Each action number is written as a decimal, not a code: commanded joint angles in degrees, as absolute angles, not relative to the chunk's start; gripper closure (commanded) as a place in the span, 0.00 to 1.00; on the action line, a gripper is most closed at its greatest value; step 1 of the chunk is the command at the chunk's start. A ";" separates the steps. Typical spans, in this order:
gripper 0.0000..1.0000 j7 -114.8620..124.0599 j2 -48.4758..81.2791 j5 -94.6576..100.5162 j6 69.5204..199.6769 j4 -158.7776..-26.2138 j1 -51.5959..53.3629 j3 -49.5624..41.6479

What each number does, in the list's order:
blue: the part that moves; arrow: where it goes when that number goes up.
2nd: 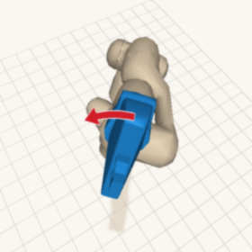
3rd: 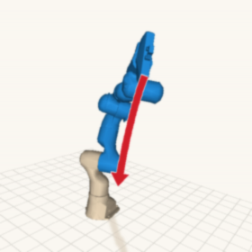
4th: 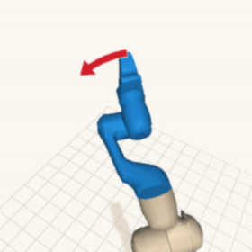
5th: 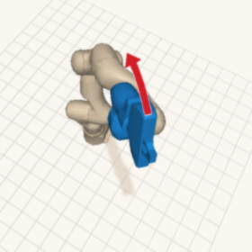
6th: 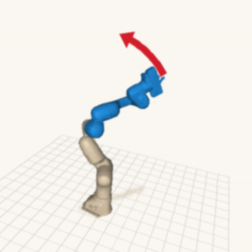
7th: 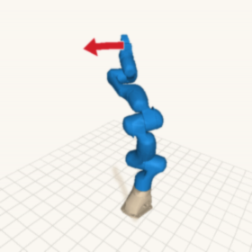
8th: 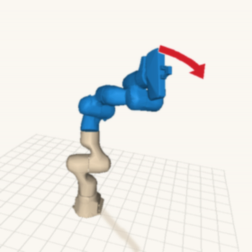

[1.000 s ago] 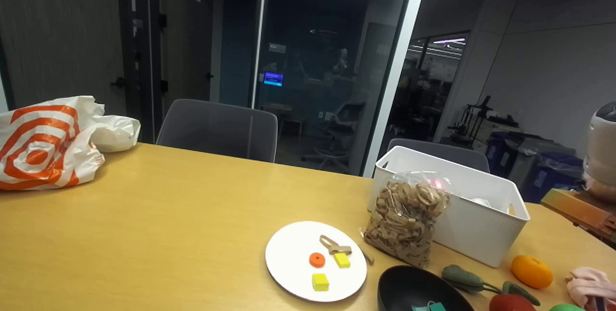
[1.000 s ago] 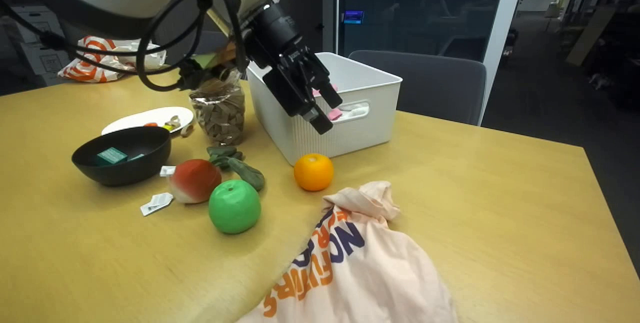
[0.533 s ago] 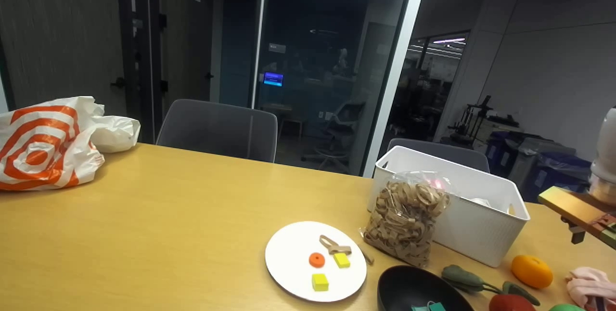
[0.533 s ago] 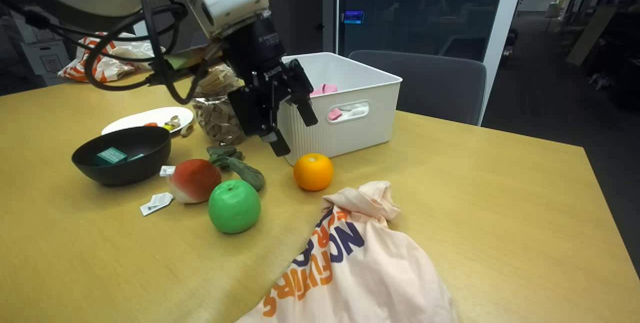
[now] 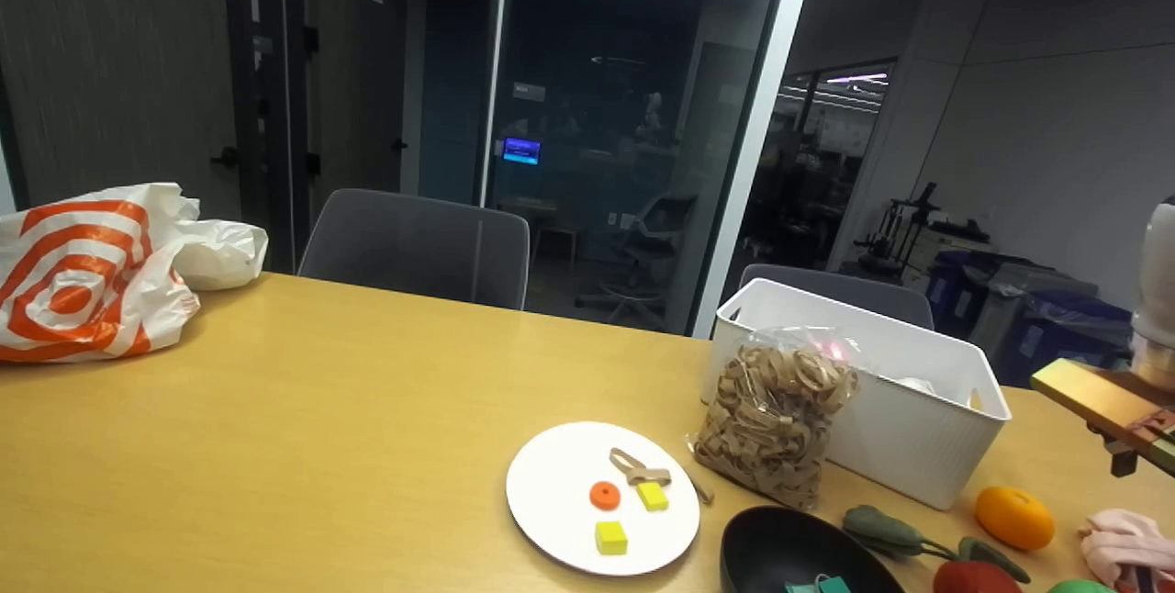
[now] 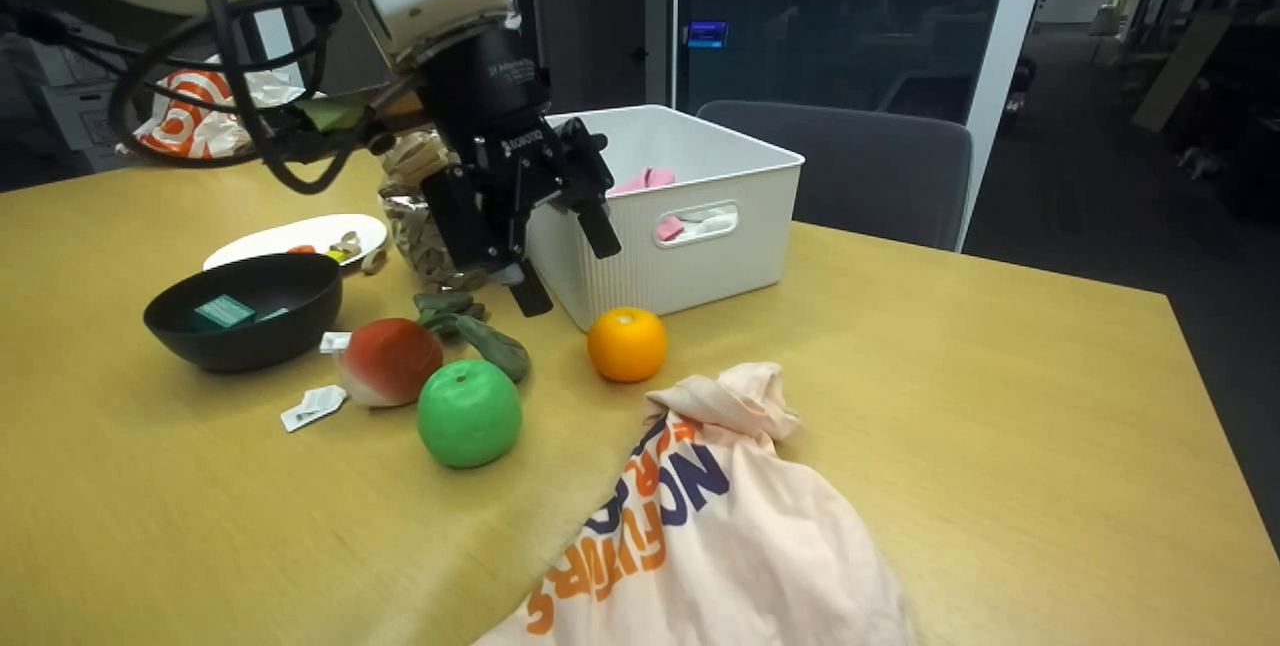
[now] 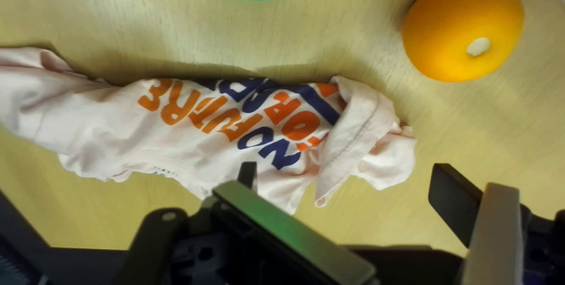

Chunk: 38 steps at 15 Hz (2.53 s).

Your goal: Remove the peach shirt from the basket, then unfold it

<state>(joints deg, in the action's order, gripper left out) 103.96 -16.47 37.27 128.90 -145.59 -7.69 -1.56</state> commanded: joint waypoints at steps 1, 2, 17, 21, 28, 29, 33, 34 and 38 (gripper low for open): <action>0.00 110.95 -10.92 38.42 120.67 -140.34 -10.18 0.01; 0.00 112.03 -9.58 38.43 119.16 -139.54 -10.69 -0.89; 0.00 114.18 12.55 16.73 129.25 -126.39 -17.74 -17.35; 0.27 113.70 16.87 14.30 134.38 -125.81 -16.80 -18.16; 0.80 116.97 14.28 19.98 135.83 -125.94 -13.66 -20.96; 0.89 117.57 13.44 22.01 136.51 -126.44 -12.90 -21.41; 0.98 121.94 12.15 32.12 138.20 -126.18 -10.06 -22.44; 0.95 123.06 11.76 34.72 138.71 -126.13 -9.51 -22.46; 0.94 129.72 8.57 46.11 141.29 -126.17 -8.12 -21.57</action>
